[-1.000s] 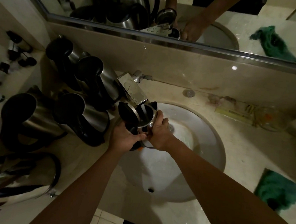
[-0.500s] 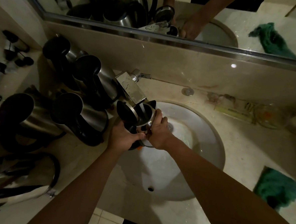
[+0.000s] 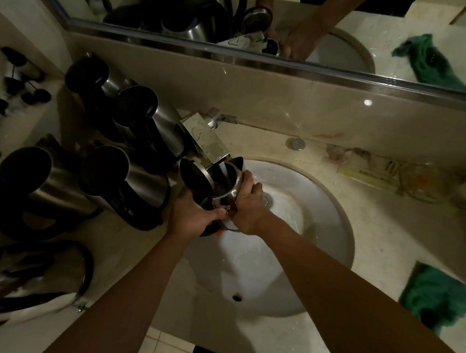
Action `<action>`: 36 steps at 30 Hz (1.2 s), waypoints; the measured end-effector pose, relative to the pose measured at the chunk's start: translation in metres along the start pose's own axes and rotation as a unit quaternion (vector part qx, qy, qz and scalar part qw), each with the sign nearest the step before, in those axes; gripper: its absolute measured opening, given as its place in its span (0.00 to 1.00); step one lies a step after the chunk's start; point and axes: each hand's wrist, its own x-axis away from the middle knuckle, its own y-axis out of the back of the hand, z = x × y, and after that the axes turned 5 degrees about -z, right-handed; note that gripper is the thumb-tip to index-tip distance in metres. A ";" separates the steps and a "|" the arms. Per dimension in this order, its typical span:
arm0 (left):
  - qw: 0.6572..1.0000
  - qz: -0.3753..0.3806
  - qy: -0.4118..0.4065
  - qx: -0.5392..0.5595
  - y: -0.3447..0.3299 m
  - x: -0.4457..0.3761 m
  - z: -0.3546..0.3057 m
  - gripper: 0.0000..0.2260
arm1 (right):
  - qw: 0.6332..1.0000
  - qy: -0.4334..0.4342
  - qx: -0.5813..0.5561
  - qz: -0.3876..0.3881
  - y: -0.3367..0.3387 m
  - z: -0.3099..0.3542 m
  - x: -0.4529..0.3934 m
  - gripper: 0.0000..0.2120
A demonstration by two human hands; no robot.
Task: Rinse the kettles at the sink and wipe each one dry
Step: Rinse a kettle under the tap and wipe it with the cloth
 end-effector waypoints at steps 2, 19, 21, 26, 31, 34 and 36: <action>1.000 -0.001 0.003 -0.003 0.000 0.000 0.000 0.33 | 1.000 -0.005 -0.002 0.003 -0.001 0.001 0.000 0.57; 1.000 -0.008 0.009 0.020 0.000 0.001 -0.002 0.32 | 1.000 0.003 -0.007 -0.004 -0.002 0.000 -0.001 0.56; 1.000 -0.007 0.004 0.016 0.000 0.002 -0.004 0.32 | 1.000 0.002 -0.009 -0.001 -0.001 0.000 -0.001 0.56; 1.000 -0.012 0.001 0.006 0.001 0.004 -0.006 0.33 | 1.000 0.002 -0.011 -0.002 -0.002 -0.002 -0.002 0.56; 1.000 -0.008 0.003 0.003 0.001 0.004 -0.005 0.33 | 1.000 0.000 -0.008 0.001 -0.001 -0.003 -0.002 0.58; 1.000 -0.010 0.001 -0.002 0.000 0.005 -0.006 0.34 | 1.000 0.004 -0.002 0.008 -0.001 -0.003 -0.002 0.61; 1.000 -0.013 0.004 0.006 -0.001 0.005 -0.005 0.33 | 1.000 0.005 0.002 0.007 -0.001 -0.003 -0.003 0.61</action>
